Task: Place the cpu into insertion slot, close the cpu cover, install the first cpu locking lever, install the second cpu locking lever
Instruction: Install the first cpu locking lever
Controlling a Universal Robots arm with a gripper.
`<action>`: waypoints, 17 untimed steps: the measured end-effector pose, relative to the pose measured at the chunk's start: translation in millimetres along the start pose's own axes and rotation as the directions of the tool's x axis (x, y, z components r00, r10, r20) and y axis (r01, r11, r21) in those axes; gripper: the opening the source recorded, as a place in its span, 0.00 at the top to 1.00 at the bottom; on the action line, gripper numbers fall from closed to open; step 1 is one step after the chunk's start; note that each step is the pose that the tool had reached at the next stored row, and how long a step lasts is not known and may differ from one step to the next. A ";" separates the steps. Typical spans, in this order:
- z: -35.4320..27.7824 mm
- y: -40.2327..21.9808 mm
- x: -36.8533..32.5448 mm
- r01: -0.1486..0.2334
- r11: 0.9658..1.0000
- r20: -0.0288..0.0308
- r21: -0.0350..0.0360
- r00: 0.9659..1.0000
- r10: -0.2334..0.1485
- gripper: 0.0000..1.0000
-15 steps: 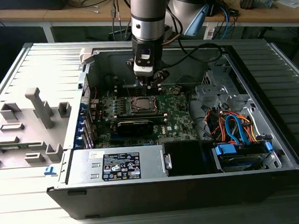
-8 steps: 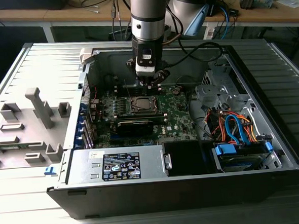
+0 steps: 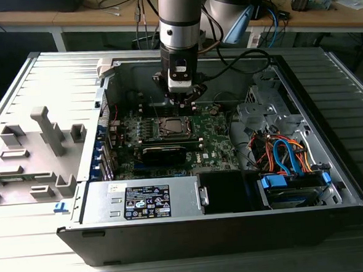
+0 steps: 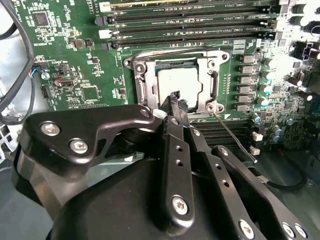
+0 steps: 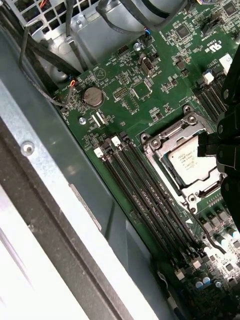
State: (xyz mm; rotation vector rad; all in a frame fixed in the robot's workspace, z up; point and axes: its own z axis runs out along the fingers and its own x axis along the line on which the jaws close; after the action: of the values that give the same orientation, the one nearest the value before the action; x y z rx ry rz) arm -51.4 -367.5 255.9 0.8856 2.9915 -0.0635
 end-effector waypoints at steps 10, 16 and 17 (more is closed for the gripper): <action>0.0 0.0 0.0 0.049 0.999 0.002 -0.001 0.999 -0.049 0.89; 0.0 0.0 0.0 0.100 0.995 0.004 -0.003 0.995 -0.100 0.89; 0.0 0.0 0.0 0.106 0.994 0.004 -0.003 0.994 -0.106 0.89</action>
State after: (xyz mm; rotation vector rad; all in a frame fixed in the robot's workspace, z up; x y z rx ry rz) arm -51.4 -367.5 255.9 0.7246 3.0323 -0.0617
